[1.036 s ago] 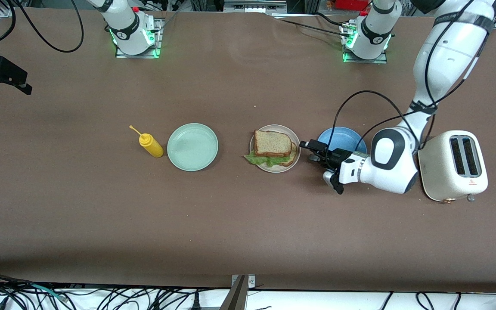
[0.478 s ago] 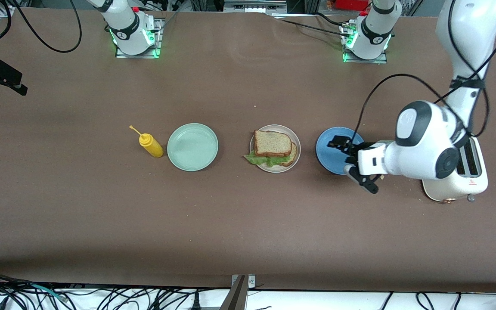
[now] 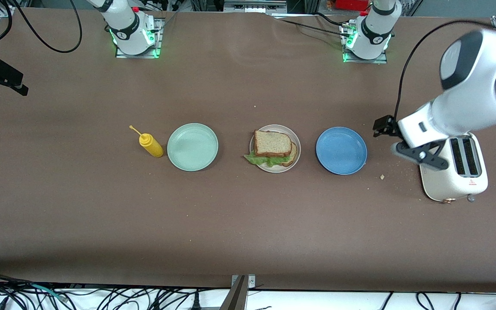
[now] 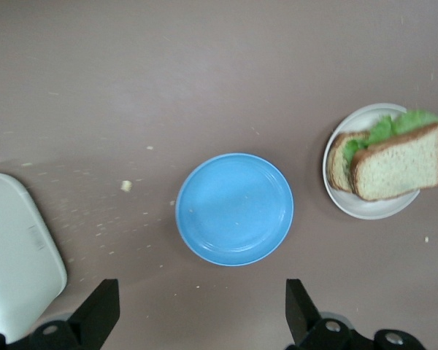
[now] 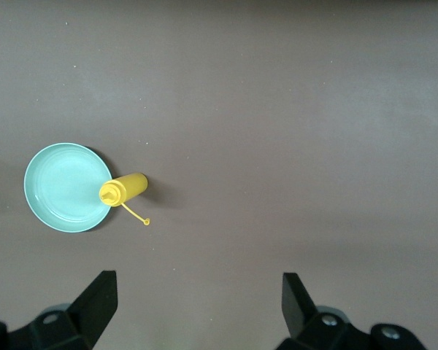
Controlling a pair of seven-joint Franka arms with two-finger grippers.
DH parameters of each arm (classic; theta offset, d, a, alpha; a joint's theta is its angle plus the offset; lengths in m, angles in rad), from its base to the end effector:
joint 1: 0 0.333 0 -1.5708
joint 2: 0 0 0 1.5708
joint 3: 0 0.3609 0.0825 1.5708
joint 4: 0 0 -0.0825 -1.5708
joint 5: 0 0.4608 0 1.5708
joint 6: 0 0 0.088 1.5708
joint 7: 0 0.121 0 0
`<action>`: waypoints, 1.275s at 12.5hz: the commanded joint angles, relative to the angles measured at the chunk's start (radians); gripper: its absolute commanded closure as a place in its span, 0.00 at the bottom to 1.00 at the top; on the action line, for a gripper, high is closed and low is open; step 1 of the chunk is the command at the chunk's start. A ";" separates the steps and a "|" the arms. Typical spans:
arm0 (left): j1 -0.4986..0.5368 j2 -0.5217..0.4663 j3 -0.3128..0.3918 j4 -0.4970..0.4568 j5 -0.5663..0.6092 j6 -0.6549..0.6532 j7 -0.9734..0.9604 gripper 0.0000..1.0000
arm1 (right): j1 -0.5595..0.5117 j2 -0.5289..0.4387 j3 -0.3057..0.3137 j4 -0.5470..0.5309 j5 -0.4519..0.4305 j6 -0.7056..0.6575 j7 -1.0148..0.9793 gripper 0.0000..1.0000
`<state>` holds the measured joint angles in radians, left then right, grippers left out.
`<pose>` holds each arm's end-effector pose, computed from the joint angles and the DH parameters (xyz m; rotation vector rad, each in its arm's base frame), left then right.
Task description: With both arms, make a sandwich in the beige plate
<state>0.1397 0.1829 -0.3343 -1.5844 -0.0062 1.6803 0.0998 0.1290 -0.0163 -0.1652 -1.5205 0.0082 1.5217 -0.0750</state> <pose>0.6798 -0.1183 0.5422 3.0444 -0.4455 -0.1231 0.6207 -0.0224 0.6886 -3.1310 -0.0615 -0.0280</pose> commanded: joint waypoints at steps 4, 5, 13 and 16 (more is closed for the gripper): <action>-0.183 -0.170 0.270 -0.049 0.023 0.009 -0.032 0.00 | 0.003 -0.008 -0.008 0.020 0.027 -0.015 -0.002 0.00; -0.183 -0.184 0.270 -0.068 0.025 0.009 -0.034 0.00 | 0.003 -0.007 -0.008 0.020 0.029 -0.015 0.003 0.00; -0.144 -0.215 0.238 -0.114 0.025 0.004 -0.111 0.00 | 0.008 0.001 -0.008 0.017 0.024 -0.006 0.008 0.00; -0.144 -0.212 0.238 -0.112 0.023 0.001 -0.111 0.00 | 0.009 0.002 -0.008 0.016 0.024 -0.006 0.003 0.00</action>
<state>-0.0152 -0.0052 -0.0822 -1.6729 -0.0057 1.6779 0.0052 0.1337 -0.0186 -0.1720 -1.5167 0.0226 1.5223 -0.0752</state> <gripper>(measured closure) 0.000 0.000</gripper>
